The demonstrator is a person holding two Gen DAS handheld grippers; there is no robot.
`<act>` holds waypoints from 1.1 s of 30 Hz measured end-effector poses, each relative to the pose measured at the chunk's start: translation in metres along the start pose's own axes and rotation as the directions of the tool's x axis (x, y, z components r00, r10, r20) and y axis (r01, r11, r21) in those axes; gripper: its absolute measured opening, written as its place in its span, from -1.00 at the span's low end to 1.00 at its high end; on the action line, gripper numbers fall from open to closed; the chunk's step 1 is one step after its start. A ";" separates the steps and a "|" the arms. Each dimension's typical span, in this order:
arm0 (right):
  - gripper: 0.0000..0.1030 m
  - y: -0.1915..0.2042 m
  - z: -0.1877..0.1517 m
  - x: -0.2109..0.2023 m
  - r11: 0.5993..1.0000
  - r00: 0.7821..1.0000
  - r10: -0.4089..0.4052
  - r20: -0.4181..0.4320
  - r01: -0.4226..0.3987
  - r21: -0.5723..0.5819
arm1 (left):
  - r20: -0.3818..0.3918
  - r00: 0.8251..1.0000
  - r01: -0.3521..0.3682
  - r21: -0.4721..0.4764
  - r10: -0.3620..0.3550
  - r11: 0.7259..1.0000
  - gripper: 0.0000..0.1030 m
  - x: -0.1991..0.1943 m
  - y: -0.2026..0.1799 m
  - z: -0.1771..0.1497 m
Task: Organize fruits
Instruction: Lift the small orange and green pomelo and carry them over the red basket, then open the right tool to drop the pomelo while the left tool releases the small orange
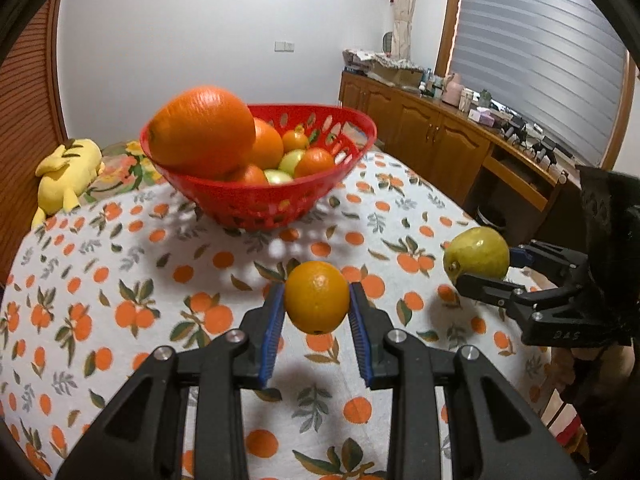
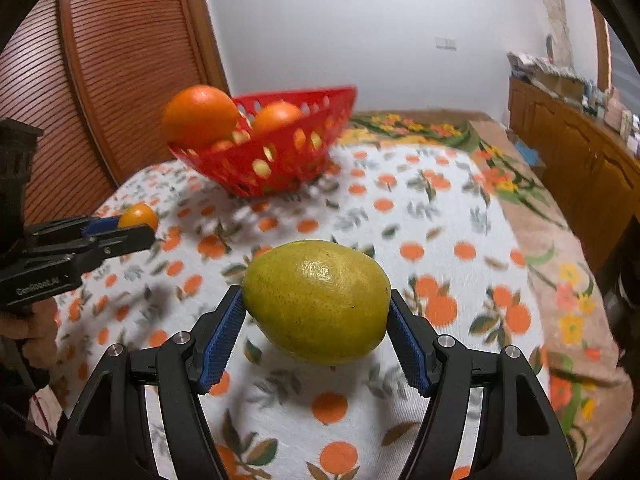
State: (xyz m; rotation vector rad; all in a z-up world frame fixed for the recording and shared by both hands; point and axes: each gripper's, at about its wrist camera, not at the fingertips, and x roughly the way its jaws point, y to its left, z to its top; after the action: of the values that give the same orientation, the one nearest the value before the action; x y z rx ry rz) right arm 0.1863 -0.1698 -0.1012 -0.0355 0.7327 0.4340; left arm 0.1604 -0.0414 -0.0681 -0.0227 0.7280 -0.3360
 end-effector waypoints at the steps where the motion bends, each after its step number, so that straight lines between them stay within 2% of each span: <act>1: 0.39 0.002 0.006 -0.004 1.000 1.000 0.003 0.011 -0.003 -0.010 | 0.008 1.000 0.000 0.000 0.000 1.000 -0.42 -0.002 0.000 0.003; 7: 0.39 0.014 0.037 -0.019 0.998 0.998 0.009 0.061 -0.005 -0.062 | 0.058 0.998 -0.009 0.007 0.008 1.000 -0.42 -0.018 0.005 0.021; 15: 0.39 0.025 0.076 -0.015 0.994 0.996 0.026 0.090 -0.016 -0.108 | 0.108 0.994 -0.017 0.018 0.015 1.000 -0.42 -0.030 0.010 0.045; 21: 0.39 0.026 0.104 0.008 0.991 0.997 0.032 0.075 -0.022 -0.132 | 0.119 0.993 -0.020 0.030 0.017 0.999 -0.42 -0.026 0.014 0.059; 33: 0.39 0.019 0.137 0.058 0.987 0.998 0.055 0.037 -0.049 -0.155 | 0.133 0.991 -0.025 0.026 0.021 0.999 -0.41 -0.013 0.027 0.085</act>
State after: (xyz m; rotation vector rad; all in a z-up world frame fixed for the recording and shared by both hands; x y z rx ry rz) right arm 0.3051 -0.1057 -0.0345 -0.1526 0.6600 0.5390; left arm 0.2149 -0.0200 0.0006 -0.0107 0.5909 -0.3194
